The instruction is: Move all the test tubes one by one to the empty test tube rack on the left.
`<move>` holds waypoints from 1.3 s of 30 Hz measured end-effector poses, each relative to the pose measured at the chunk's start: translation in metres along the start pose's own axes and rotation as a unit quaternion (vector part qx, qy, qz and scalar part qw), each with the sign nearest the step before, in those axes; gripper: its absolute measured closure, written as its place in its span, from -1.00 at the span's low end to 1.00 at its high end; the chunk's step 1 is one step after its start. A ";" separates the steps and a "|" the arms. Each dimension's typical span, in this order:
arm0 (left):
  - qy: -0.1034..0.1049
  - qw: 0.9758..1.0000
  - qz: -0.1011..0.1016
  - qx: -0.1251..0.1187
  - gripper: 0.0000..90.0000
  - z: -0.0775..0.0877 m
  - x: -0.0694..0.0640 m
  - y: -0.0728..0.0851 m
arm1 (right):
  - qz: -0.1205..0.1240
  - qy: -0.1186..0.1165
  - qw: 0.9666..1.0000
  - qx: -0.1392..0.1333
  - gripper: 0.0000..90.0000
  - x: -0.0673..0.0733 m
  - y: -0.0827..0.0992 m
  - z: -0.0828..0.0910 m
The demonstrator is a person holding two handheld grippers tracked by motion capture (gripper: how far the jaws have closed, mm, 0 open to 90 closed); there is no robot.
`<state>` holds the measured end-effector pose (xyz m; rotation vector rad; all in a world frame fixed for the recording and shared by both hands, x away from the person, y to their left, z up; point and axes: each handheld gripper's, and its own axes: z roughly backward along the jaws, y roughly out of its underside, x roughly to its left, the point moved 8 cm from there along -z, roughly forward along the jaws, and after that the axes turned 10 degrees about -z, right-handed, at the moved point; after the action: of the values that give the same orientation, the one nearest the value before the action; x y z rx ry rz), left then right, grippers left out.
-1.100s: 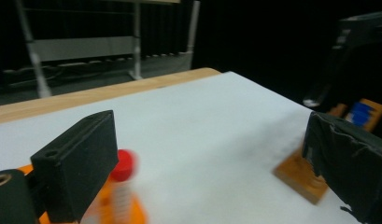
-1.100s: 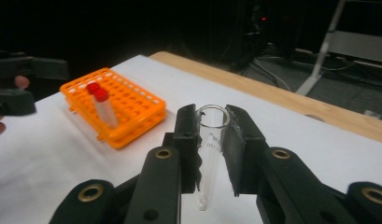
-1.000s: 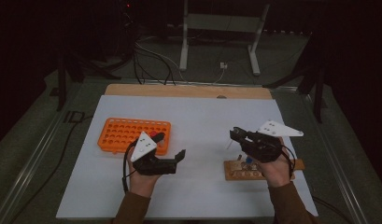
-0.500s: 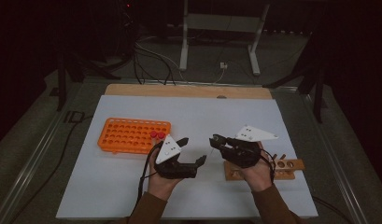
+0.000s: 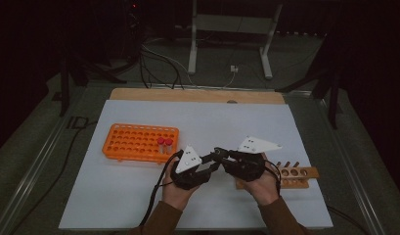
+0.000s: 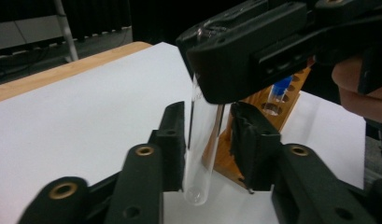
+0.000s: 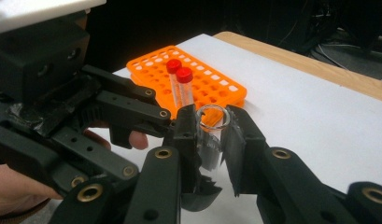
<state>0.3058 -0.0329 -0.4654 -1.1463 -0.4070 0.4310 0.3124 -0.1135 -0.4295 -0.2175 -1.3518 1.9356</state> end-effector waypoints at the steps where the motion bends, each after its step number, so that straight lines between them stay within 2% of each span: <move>1: 0.000 1.000 0.000 0.002 0.56 0.000 0.000 0.000 | -0.001 -0.001 1.000 0.002 0.69 0.000 0.001 0.000; 3: 0.002 1.000 -0.005 0.003 0.68 0.000 0.000 0.001 | -0.001 -0.003 1.000 0.001 0.69 0.000 0.002 0.000; 6: -0.001 1.000 -0.010 0.004 0.70 0.000 -0.001 0.001 | -0.004 -0.006 1.000 0.003 0.67 -0.001 0.003 0.000; 7: -0.003 1.000 -0.010 0.006 0.70 0.000 0.000 0.002 | -0.001 -0.006 1.000 0.002 0.61 -0.001 0.003 0.001; 9: -0.005 1.000 -0.007 0.007 0.70 0.001 0.001 0.003 | 0.012 -0.007 1.000 -0.010 0.30 -0.002 0.001 0.005; 12: -0.010 1.000 -0.005 0.009 0.70 0.007 0.005 0.006 | 0.009 -0.004 0.999 -0.031 -0.08 -0.007 -0.004 0.015; 19: -0.033 0.999 0.014 0.001 0.70 0.028 0.024 0.009 | -0.009 0.051 0.998 -0.036 -0.53 -0.036 -0.002 0.036; 29: -0.076 0.996 0.031 -0.020 0.70 0.065 0.055 0.009 | -0.032 0.101 0.993 -0.046 -0.77 -0.069 0.007 0.062; 33: -0.102 0.994 0.037 -0.028 0.70 0.079 0.069 0.013 | -0.044 0.123 0.990 -0.056 -0.79 -0.081 0.010 0.072; 39: -0.138 0.989 0.049 -0.033 0.70 0.099 0.091 0.022 | -0.063 0.142 0.986 -0.068 -0.86 -0.097 0.016 0.087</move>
<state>0.3289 0.0992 -0.4423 -1.1780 -0.6101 0.6702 0.3272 -0.2435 -0.4317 -0.4450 -1.2742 1.6387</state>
